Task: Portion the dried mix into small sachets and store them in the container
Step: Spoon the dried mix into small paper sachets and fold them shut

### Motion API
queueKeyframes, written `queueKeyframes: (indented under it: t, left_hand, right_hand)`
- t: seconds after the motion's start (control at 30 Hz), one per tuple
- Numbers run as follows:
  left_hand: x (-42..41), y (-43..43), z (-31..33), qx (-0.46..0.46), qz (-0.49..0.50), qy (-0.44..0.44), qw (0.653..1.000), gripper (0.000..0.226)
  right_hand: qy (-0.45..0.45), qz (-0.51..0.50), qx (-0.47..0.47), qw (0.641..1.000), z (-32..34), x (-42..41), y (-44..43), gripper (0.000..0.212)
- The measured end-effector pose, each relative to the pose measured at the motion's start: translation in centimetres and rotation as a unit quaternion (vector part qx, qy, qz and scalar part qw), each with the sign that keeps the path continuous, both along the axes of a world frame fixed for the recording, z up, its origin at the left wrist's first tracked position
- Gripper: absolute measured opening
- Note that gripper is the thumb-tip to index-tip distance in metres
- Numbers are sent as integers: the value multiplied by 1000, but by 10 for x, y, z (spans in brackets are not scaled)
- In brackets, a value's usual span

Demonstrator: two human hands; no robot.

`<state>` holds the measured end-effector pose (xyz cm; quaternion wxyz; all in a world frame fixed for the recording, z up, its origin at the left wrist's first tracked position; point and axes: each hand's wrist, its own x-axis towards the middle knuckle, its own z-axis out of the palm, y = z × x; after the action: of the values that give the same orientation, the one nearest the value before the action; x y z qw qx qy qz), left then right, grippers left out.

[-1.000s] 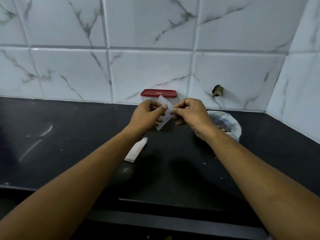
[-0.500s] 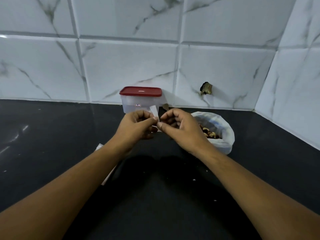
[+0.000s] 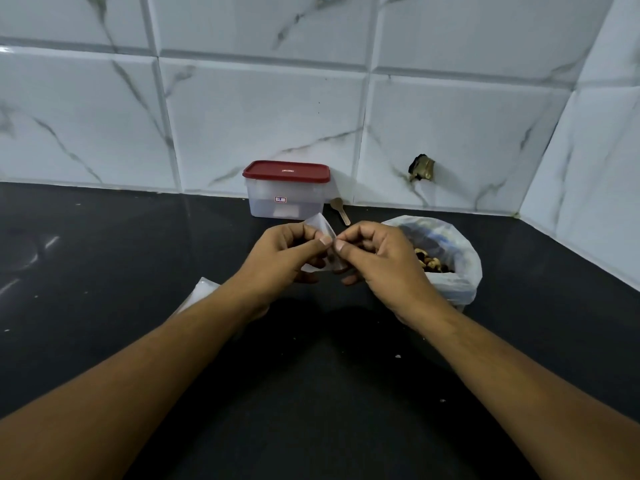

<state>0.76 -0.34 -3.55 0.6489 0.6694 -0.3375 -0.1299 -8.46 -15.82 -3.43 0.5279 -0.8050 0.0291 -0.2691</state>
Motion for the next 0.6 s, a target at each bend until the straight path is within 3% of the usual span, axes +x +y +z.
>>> queueKeyframes:
  t: [0.13,0.27,0.37,0.5,0.6]
  left_hand:
    - [0,0,1,21,-4,-14,1000,13]
    - [-2,1,3,35,-6,-15,999,16]
    - [-5,2,5,47,2,-46,998,20]
    - [-7,3,6,49,9,-64,997,24]
    - [-8,4,6,57,10,-80,995,23]
  right_hand:
    - [1,-65,-38,997,0,-1,4,11]
    - [0,-111,-19,994,3,-4,-2,12]
    - [-25,-119,-125,985,2,-6,-3,9]
    - [-68,-74,-266,959,8,-9,0,25]
    - [-22,-76,-367,927,10,-9,3,35]
